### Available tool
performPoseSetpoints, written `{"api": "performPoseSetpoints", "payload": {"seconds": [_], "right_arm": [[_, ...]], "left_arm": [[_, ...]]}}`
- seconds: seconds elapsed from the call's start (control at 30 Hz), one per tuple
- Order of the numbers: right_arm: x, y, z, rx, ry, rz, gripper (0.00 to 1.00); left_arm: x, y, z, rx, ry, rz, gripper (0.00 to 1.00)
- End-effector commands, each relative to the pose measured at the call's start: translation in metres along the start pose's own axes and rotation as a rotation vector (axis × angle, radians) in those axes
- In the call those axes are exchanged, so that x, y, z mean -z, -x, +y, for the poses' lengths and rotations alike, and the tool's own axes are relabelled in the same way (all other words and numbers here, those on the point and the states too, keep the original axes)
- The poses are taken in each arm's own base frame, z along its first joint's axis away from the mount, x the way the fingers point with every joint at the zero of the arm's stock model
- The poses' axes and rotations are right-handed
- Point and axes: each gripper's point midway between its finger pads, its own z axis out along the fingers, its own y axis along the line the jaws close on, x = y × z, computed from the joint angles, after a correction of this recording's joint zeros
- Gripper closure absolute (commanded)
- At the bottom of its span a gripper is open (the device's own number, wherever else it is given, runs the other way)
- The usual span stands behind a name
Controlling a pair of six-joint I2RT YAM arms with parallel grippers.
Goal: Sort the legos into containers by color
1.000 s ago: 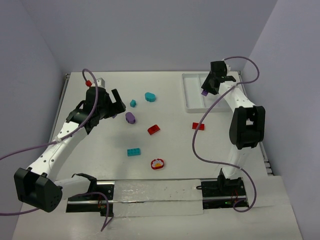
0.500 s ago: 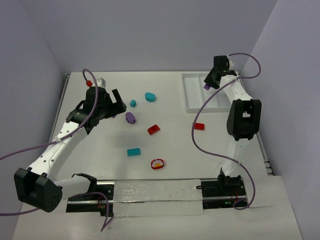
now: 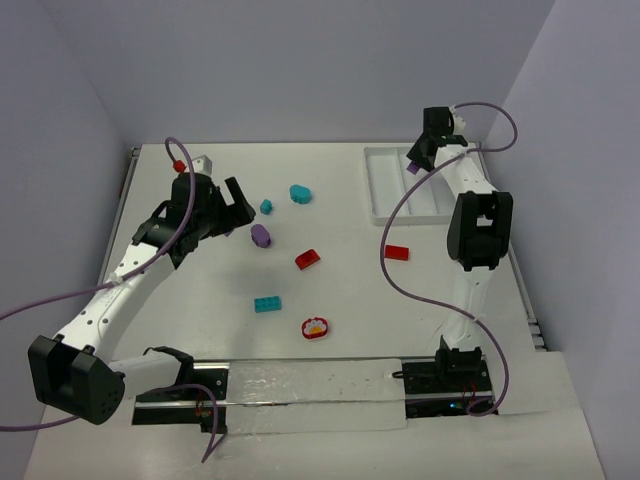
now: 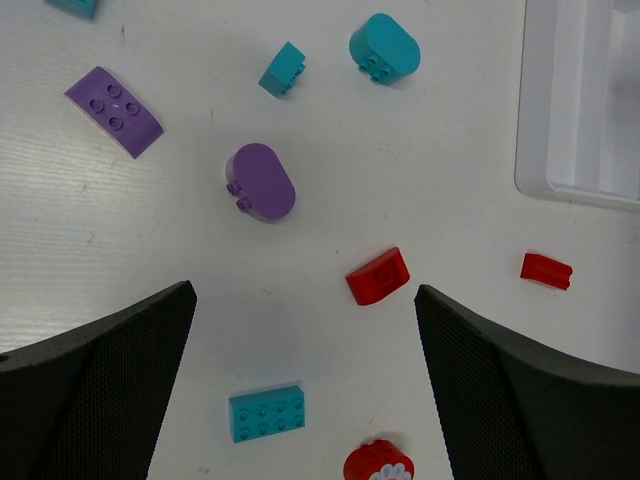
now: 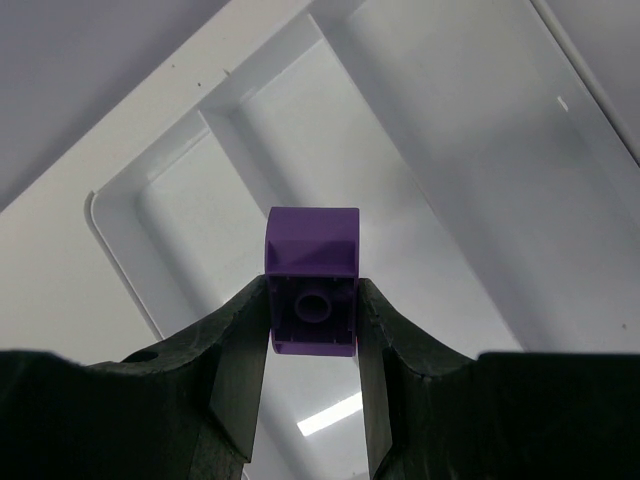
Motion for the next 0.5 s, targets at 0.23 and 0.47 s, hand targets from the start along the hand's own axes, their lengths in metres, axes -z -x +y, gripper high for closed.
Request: {"api": "performPoseSetpoints", "payload": {"seconds": [0.23,0.47], "right_arm": [[-0.017,0.020,0.009,-0.027,-0.007,-0.048,0.70],[-0.024,0.016,0.010,-0.010,-0.002,-0.037,0.49]], "left_arm": [[0.000,0.013,-0.012,0.002,-0.036,-0.033,0.01],[0.001,0.011,-0.007,-0.003,-0.015,-0.032,0.01]]}}
